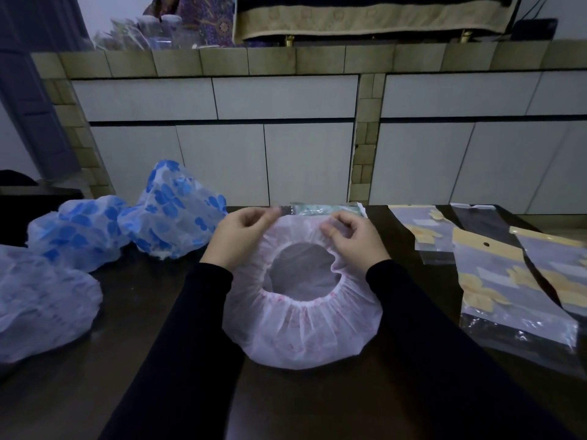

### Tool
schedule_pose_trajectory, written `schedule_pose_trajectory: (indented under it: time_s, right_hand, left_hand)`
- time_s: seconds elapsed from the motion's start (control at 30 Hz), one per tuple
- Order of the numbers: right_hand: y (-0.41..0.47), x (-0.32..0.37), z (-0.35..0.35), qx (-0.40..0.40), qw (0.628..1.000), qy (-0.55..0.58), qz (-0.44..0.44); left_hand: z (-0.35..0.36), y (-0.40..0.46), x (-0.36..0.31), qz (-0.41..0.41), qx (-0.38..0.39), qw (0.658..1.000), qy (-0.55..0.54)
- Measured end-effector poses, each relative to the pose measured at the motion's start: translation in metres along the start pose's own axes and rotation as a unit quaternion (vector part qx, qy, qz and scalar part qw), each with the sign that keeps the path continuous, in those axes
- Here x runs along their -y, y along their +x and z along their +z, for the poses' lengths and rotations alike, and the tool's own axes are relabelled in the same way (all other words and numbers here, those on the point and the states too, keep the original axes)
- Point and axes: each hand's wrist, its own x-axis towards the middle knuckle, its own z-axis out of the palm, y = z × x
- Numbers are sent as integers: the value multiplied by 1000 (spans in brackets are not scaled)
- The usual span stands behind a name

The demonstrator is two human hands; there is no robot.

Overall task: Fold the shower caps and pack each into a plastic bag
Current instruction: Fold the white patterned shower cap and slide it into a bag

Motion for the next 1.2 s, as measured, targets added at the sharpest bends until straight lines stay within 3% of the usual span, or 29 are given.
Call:
schedule_pose_trajectory:
  time_s: [0.1, 0.27, 0.5, 0.6, 0.67, 0.73, 0.8, 0.9, 0.97, 1.03, 1.07, 1.13, 1.2]
  right_hand:
    - [0, 3, 1, -23, 999, -17, -18]
    - [1, 3, 10, -112, 987, -100, -56]
    - [9, -2, 3, -110, 968, -225, -5]
    - [12, 2, 0, -123, 933, -338, -11]
    - [9, 13, -4, -134, 928, -346, -34]
    - [0, 21, -1, -86, 919, -383, -44]
    - [-14, 19, 10, 28, 900, -435, -16]
    - [-31, 0, 20, 224, 828, -510, 59]
    - [-31, -11, 14, 242, 814, -523, 75]
    - [-28, -12, 1, 213, 839, -493, 86]
    - [-27, -9, -6, 203, 856, -467, 88]
    - [-26, -5, -17, 202, 877, -427, 85]
    - [-25, -2, -20, 195, 885, -416, 74]
  left_hand:
    - [1, 3, 6, 2, 6, 999, 48]
    - [6, 6, 10, 22, -117, 983, 140]
    - [10, 8, 9, 36, -108, 985, 132]
    - [11, 6, 5, 113, -185, 958, 188]
    - [12, -1, -2, 174, -197, 936, 235]
    - [17, -12, -8, 189, -132, 945, 232]
    - [26, -25, -6, 134, -19, 951, 278]
    - [33, -33, 8, -12, 186, 892, 413]
    - [33, -35, 16, -55, 261, 853, 449]
    - [31, -37, 17, -63, 277, 855, 433]
    - [29, -37, 15, -60, 255, 880, 397]
    - [25, -35, 10, -41, 126, 951, 280]
    - [22, -27, 5, 8, -9, 965, 261]
